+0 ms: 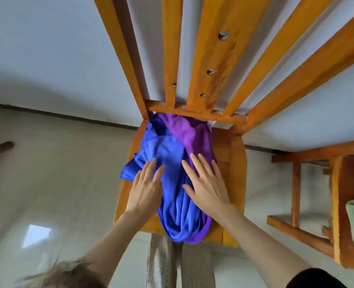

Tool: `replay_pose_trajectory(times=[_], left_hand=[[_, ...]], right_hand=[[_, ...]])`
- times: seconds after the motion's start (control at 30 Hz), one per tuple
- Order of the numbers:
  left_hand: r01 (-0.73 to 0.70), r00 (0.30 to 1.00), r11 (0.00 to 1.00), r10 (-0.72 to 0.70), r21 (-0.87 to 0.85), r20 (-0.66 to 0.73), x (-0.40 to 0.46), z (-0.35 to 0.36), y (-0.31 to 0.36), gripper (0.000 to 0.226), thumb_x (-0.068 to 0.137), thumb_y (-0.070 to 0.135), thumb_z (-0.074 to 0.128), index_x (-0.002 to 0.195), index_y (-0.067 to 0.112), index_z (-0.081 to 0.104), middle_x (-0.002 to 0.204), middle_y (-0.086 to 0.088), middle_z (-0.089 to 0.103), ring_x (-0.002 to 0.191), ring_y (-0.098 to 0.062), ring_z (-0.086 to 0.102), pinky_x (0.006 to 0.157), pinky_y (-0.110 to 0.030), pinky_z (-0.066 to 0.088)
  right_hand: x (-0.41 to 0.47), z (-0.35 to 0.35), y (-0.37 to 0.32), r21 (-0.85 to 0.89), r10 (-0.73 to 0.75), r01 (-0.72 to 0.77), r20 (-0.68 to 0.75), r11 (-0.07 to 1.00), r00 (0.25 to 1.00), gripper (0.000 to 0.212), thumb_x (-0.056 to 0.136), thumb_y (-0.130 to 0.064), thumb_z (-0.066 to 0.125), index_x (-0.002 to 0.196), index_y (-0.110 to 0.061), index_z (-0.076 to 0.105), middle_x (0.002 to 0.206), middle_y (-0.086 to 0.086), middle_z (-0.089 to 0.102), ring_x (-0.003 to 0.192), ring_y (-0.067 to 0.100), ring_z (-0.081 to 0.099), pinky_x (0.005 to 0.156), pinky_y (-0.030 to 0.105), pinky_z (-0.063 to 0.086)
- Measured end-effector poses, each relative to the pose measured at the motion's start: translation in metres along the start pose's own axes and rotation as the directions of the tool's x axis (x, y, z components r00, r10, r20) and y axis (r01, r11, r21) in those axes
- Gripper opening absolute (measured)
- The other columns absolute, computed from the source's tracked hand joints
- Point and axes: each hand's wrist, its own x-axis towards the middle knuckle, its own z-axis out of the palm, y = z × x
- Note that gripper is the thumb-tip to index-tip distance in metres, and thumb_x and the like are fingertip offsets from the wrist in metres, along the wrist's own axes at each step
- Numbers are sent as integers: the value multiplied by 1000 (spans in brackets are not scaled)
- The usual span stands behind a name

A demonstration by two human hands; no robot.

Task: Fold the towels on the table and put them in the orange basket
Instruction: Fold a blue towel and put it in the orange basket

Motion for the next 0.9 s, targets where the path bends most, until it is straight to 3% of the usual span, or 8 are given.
replay_pose_trajectory(times=[0.1, 0.2, 0.33, 0.43, 0.5, 0.6, 0.73, 0.9], left_hand=[[200, 979, 960, -205, -196, -6, 6, 8, -10, 57, 84, 0, 61, 137, 3, 41, 140, -21, 40, 121, -39, 47, 89, -45, 49], [466, 881, 790, -457, -398, 124, 8, 6, -9, 51, 90, 14, 56, 137, 7, 38, 122, -12, 54, 112, -30, 52, 85, -31, 41], [669, 717, 559, -658, -491, 228, 16, -9, -3, 22, 89, 13, 55, 96, -7, 60, 77, -20, 59, 75, -32, 56, 56, -30, 37], [696, 676, 412, -653, -588, 342, 13, -23, 7, 14, 90, 17, 57, 81, 6, 58, 69, -6, 56, 69, -20, 54, 53, -20, 40], [696, 655, 306, -640, -649, 401, 9, -32, 12, 11, 89, 18, 58, 83, 8, 58, 78, -5, 61, 72, -21, 59, 64, -28, 51], [658, 642, 99, -593, -747, 486, 6, -54, 23, 10, 88, 14, 60, 86, 5, 57, 89, -13, 63, 73, -23, 63, 67, -35, 57], [575, 713, 75, -534, -814, 455, 1, -92, 47, 13, 88, 12, 61, 82, 2, 58, 83, -14, 62, 75, -22, 63, 58, -24, 55], [484, 736, -14, -533, -875, 416, -15, -140, 81, 18, 89, 13, 61, 74, 4, 55, 71, -8, 53, 70, -18, 56, 63, -25, 56]], right_hand=[[6, 22, -6, 45, 19, -21, 47, 999, 999, 70, 73, -42, 73, 134, -15, 50, 143, 14, 45, 129, 32, 46, 98, 52, 44], [1, 35, -8, 53, 44, -49, 81, 997, 996, 71, 74, -39, 73, 136, -13, 48, 145, 14, 41, 131, 33, 43, 100, 52, 40], [5, 30, -11, 94, 67, -77, 114, 993, 991, 68, 77, -35, 71, 136, -13, 47, 146, 13, 39, 133, 33, 40, 102, 54, 37], [3, 17, -16, 191, 103, -133, 163, 972, 981, 62, 85, -33, 63, 140, -13, 42, 151, 12, 32, 139, 32, 31, 107, 54, 31], [-3, 4, -23, 306, 137, -203, 225, 930, 965, 58, 89, -33, 57, 141, -14, 39, 153, 9, 28, 142, 28, 23, 112, 50, 23], [-18, -20, -40, 428, 227, -285, 181, 858, 957, 47, 84, -44, 52, 122, -15, 56, 132, 4, 52, 123, 25, 48, 99, 47, 43], [-42, -49, -63, 522, 301, -321, 126, 790, 945, 52, 75, -63, 46, 94, -16, 56, 91, -7, 56, 82, 15, 54, 70, 33, 46], [-60, -77, -71, 602, 357, -437, 256, 669, 898, 61, 73, -69, 42, 102, -16, 56, 93, -6, 61, 83, 12, 57, 74, 31, 50]])
